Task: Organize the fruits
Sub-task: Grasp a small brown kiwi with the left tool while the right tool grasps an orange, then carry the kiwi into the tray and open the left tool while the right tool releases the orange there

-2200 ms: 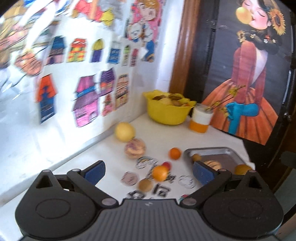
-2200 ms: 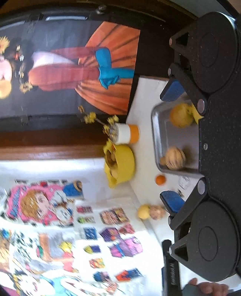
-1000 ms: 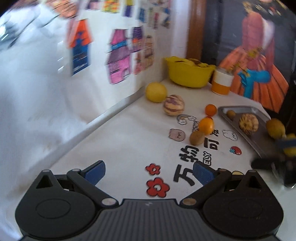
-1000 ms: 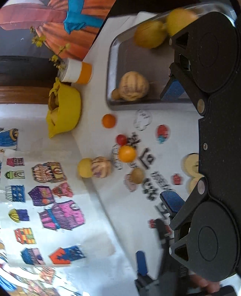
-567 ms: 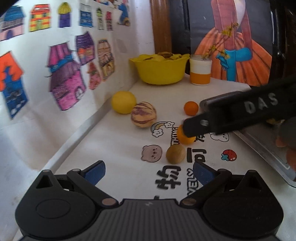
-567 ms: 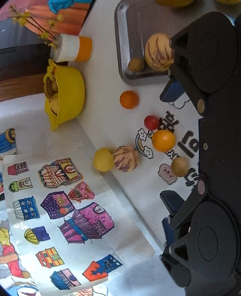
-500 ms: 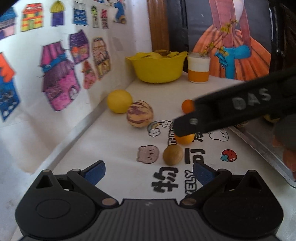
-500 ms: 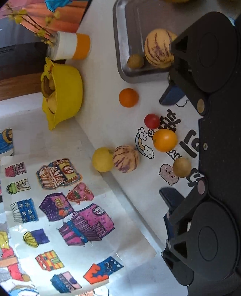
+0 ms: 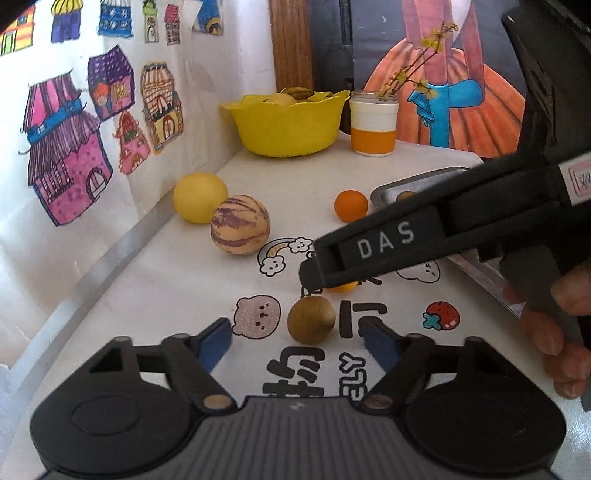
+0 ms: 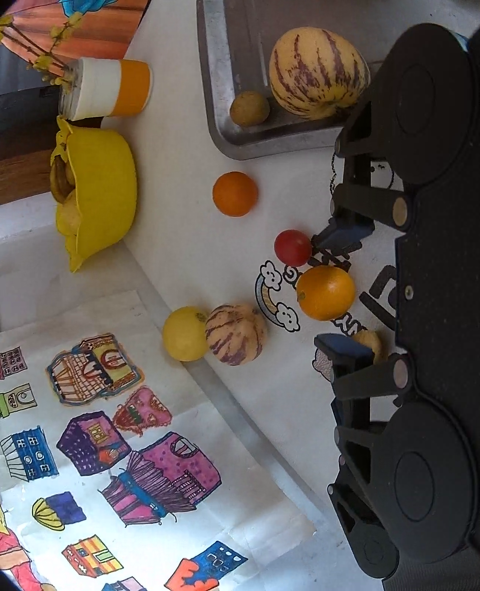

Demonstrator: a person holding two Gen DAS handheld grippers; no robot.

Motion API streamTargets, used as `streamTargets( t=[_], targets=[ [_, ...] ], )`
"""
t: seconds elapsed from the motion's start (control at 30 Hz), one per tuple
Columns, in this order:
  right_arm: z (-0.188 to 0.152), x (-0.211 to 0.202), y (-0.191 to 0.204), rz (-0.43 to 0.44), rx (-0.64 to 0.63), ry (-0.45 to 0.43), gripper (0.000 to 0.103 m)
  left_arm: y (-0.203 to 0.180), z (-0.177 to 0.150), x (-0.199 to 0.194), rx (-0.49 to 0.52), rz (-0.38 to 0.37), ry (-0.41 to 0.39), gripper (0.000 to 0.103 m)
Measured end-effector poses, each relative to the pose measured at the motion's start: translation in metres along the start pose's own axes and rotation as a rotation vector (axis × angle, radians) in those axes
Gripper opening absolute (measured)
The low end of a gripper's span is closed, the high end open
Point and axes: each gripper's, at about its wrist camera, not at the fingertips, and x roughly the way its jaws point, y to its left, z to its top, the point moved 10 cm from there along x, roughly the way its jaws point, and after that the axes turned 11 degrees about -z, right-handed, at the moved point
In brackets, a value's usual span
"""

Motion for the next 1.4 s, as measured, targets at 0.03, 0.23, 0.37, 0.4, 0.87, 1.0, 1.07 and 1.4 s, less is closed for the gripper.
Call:
streamTargets(
  t=[0.03, 0.23, 0.37, 0.4, 0.87, 1.0, 1.07, 1.4],
  targets=[
    [0.0, 0.0, 0.0, -0.001, 0.001, -0.002, 0.049, 0.001, 0.0, 0.0, -0.005, -0.005, -0.002, 0.074],
    [0.001, 0.002, 0.0, -0.01, -0.001, -0.006, 0.039, 0.001, 0.005, 0.004, -0.008, -0.023, -0.003, 0.054],
    [0.0, 0.0, -0.001, -0.002, 0.011, -0.005, 0.036, 0.001, 0.007, 0.006, -0.022, -0.019, -0.002, 0.046],
    [-0.001, -0.001, -0.001, 0.001, 0.014, -0.005, 0.034, 0.002, 0.007, 0.006, -0.029, -0.017, 0.0, 0.043],
    [-0.021, -0.043, -0.01, 0.002, 0.059, -0.027, 0.034, 0.003, -0.002, -0.01, -0.127, -0.01, 0.023, 0.03],
    [-0.03, -0.065, -0.021, -0.009, 0.084, -0.044, 0.035, -0.004, -0.005, -0.017, -0.145, -0.018, 0.023, 0.03],
    [-0.035, -0.077, -0.03, -0.018, 0.099, -0.054, 0.035, -0.009, -0.005, -0.021, -0.156, -0.031, 0.022, 0.03],
    [-0.06, -0.126, -0.094, -0.195, 0.131, -0.138, 0.035, -0.06, 0.006, -0.025, -0.148, -0.111, 0.008, 0.03]
  ],
)
